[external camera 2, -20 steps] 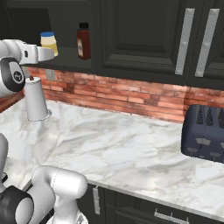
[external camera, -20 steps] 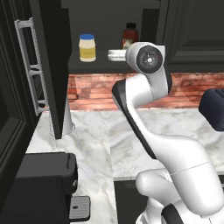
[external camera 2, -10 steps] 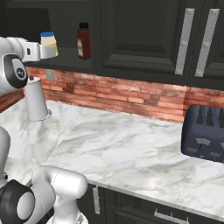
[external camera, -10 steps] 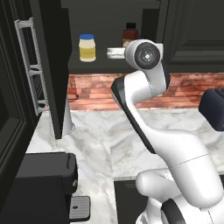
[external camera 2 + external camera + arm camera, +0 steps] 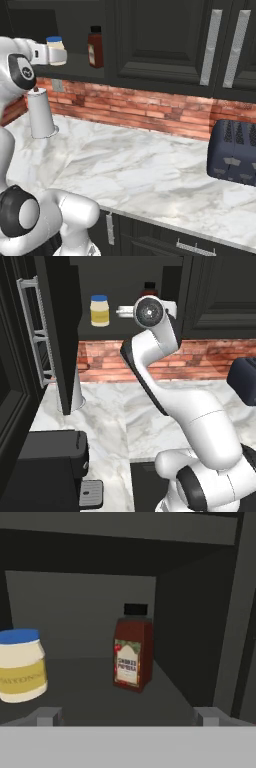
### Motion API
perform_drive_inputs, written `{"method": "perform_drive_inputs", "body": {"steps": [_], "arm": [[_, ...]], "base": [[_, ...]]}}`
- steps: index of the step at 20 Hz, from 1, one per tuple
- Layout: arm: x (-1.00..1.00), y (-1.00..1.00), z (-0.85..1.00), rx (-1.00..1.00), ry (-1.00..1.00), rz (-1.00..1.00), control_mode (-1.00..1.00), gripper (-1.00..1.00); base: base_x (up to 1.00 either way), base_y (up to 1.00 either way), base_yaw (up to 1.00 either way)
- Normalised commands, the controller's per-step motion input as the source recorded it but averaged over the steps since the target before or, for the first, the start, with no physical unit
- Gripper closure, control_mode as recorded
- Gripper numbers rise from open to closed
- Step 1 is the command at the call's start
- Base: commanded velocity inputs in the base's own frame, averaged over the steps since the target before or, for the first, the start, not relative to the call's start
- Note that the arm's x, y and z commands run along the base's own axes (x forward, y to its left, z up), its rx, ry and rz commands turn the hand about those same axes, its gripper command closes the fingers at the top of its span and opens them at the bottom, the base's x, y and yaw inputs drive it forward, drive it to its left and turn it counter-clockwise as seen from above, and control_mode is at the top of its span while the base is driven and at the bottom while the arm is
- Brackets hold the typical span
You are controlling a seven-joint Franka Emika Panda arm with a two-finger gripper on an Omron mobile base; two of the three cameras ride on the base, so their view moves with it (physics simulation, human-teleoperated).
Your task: Collect the paprika, mayonnaise, and shaker from the cabinet and place them next to the stove.
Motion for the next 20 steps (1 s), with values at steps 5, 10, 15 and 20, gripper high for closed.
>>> {"method": "perform_drive_inputs", "body": {"steps": [5,10,15,20], "arm": [[0.33,0.22,0.0,0.0,0.02,-0.21,-1.0,-1.0],[0.28,0.04,0.0,0.0,0.03,-0.14,-1.0,-1.0],[0.28,0.0,0.0,0.0,0.04,-0.07,-1.0,-1.0],[0.27,0.0,0.0,0.0,0.04,-0.01,-1.0,-1.0]], "base": [[0.0,0.0,0.0],[0.0,0.0,0.0],[0.0,0.0,0.0],[0.0,0.0,0.0]]}}
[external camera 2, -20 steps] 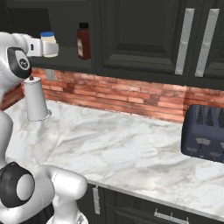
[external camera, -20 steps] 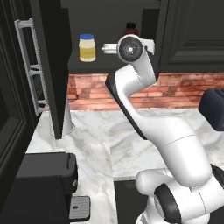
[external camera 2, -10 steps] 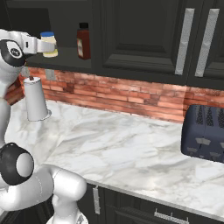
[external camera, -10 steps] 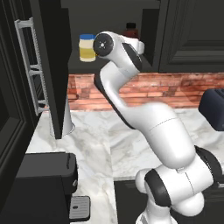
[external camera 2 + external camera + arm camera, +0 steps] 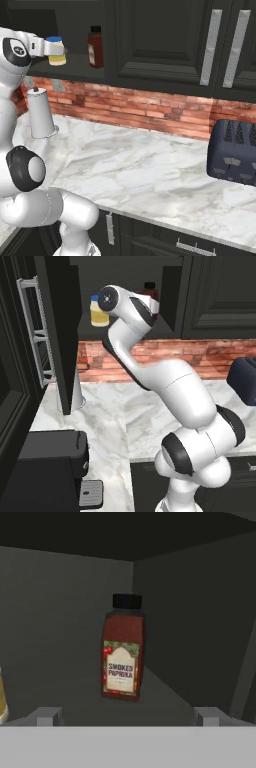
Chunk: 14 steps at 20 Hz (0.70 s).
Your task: Collect the paprika, mayonnaise, and shaker from the cabinet and place them next to the stove.
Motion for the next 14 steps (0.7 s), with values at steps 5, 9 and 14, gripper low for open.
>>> {"method": "perform_drive_inputs", "body": {"steps": [5,9,14], "arm": [[0.31,0.0,0.0,0.0,0.03,0.0,-1.0,-1.0],[0.28,0.0,0.0,0.0,0.06,0.0,-1.0,-1.0],[0.23,-0.06,0.0,0.0,0.06,0.0,-1.0,-1.0]], "base": [[0.0,0.0,0.0],[0.0,0.0,0.0],[0.0,0.0,0.0]]}}
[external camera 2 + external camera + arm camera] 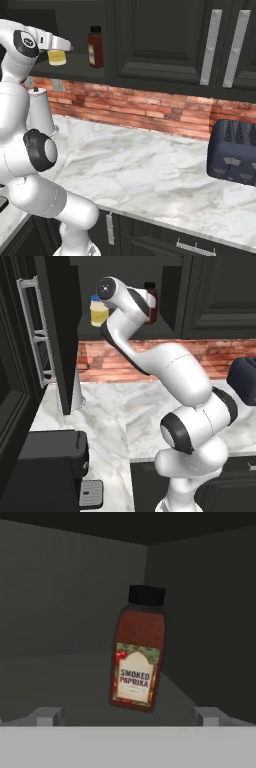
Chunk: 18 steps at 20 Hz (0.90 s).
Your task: Collect the paprika, mayonnaise, and shaker from the cabinet and place them next to the stove.
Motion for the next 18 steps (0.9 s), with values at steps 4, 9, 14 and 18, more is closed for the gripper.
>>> {"method": "perform_drive_inputs", "body": {"steps": [4,9,14,18], "arm": [[0.14,-0.18,-0.01,0.0,0.04,0.0,-1.0,-1.0],[0.08,-0.21,0.0,0.01,0.04,0.0,-1.0,-1.0],[0.01,-0.14,-0.01,0.04,0.01,0.0,-1.0,-1.0],[0.09,-0.15,-0.01,0.1,0.0,0.0,-1.0,-1.0]], "base": [[0.0,0.0,0.0],[0.0,0.0,0.0],[0.0,0.0,0.0],[0.0,0.0,0.0]]}}
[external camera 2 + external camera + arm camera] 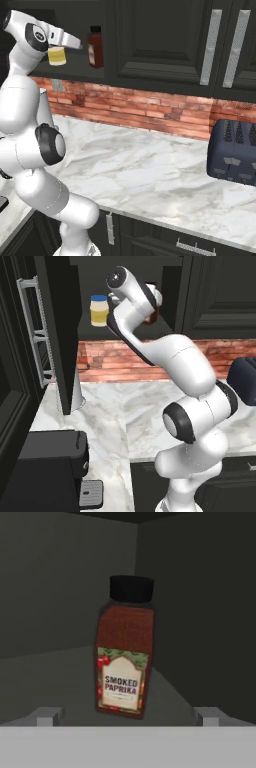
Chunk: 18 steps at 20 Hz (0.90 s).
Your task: Collect the paprika, mayonnaise, and shaker from the cabinet and place them next to the stove.
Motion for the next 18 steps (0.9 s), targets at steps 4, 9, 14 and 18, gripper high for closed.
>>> {"method": "perform_drive_inputs", "body": {"steps": [4,9,14,18], "arm": [[0.12,-0.06,-0.04,0.15,0.0,0.0,-1.0,-1.0],[0.16,0.0,0.0,0.13,0.0,0.0,-1.0,-1.0],[0.17,0.0,0.0,0.03,0.0,0.0,-1.0,-1.0],[0.01,-0.01,0.0,0.0,0.0,0.0,-1.0,-1.0]], "base": [[0.0,0.0,0.0],[0.0,0.0,0.0],[0.0,0.0,0.0],[0.0,0.0,0.0]]}}
